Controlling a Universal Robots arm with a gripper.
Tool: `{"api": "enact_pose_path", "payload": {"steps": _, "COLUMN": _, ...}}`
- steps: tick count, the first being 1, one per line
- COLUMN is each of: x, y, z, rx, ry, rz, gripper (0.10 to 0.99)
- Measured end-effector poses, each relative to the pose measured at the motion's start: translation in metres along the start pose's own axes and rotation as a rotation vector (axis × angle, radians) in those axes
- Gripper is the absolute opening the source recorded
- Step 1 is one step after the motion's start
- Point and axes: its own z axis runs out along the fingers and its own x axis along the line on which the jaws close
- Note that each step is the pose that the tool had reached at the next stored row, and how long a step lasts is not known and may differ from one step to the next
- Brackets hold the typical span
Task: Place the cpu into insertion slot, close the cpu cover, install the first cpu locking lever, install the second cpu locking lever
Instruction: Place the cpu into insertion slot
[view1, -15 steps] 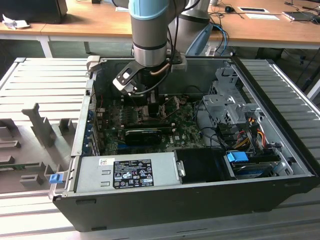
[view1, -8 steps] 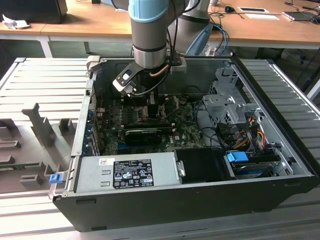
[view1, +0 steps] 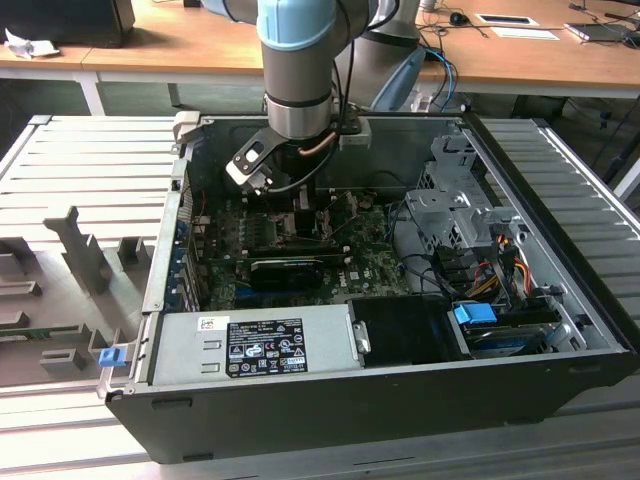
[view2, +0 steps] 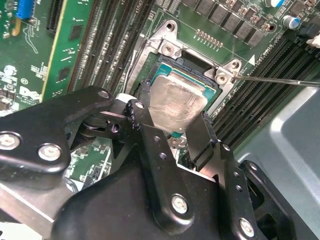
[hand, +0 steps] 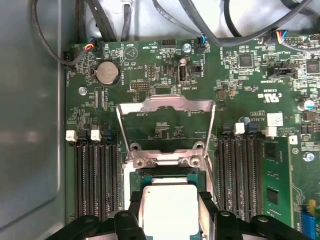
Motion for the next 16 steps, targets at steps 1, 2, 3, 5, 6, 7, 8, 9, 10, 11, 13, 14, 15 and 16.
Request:
{"api": "enact_pose_path", "payload": {"steps": 1, "x": 0.0007, "y": -0.0001, "z": 0.0005, "rx": 0.0, "ry": -0.0006, "rz": 0.0, "gripper": 0.529}}
{"api": "enact_pose_path", "payload": {"steps": 2, "x": 0.0014, "y": -0.0002, "z": 0.0012, "rx": 0.0, "ry": -0.0017, "rz": 0.0, "gripper": 0.529}}
{"api": "enact_pose_path", "payload": {"steps": 3, "x": 0.0016, "y": -0.0002, "z": 0.0017, "rx": 0.0, "ry": -0.0028, "rz": 0.0, "gripper": 0.529}}
{"api": "enact_pose_path", "payload": {"steps": 5, "x": 0.0018, "y": -0.0003, "z": 0.0028, "rx": 0.0, "ry": -0.0085, "rz": 0.0, "gripper": 0.529}}
{"api": "enact_pose_path", "payload": {"steps": 6, "x": 0.0018, "y": -0.0003, "z": 0.0033, "rx": 0.0, "ry": -0.0118, "rz": -0.001, "gripper": 0.529}}
{"api": "enact_pose_path", "payload": {"steps": 7, "x": 0.0018, "y": -0.0003, "z": 0.0035, "rx": 0.0, "ry": -0.0148, "rz": -0.001, "gripper": 0.529}}
{"api": "enact_pose_path", "payload": {"steps": 8, "x": 0.0017, "y": -0.0004, "z": 0.0037, "rx": 0.0, "ry": -0.0151, "rz": -0.001, "gripper": 0.529}}
{"api": "enact_pose_path", "payload": {"steps": 9, "x": 0.0018, "y": -0.0004, "z": 0.004, "rx": 0.0, "ry": -0.015, "rz": -0.001, "gripper": 0.529}}
{"api": "enact_pose_path", "payload": {"steps": 10, "x": 0.0019, "y": -0.0004, "z": 0.0042, "rx": 0.0, "ry": -0.0149, "rz": -0.001, "gripper": 0.529}}
{"api": "enact_pose_path", "payload": {"steps": 11, "x": 0.0019, "y": -0.0004, "z": 0.0045, "rx": 0.0, "ry": -0.015, "rz": -0.001, "gripper": 0.529}}
{"api": "enact_pose_path", "payload": {"steps": 13, "x": 0.002, "y": -0.0004, "z": 0.0051, "rx": 0.0, "ry": -0.0148, "rz": -0.001, "gripper": 0.529}}
{"api": "enact_pose_path", "payload": {"steps": 14, "x": 0.0019, "y": -0.0004, "z": 0.0053, "rx": 0.0, "ry": -0.015, "rz": -0.001, "gripper": 0.529}}
{"api": "enact_pose_path", "payload": {"steps": 15, "x": 0.0019, "y": -0.0005, "z": 0.0054, "rx": 0.0, "ry": -0.0151, "rz": -0.001, "gripper": 0.529}}
{"api": "enact_pose_path", "payload": {"steps": 16, "x": 0.0019, "y": -0.0004, "z": 0.0054, "rx": 0.0, "ry": -0.0151, "rz": -0.001, "gripper": 0.529}}
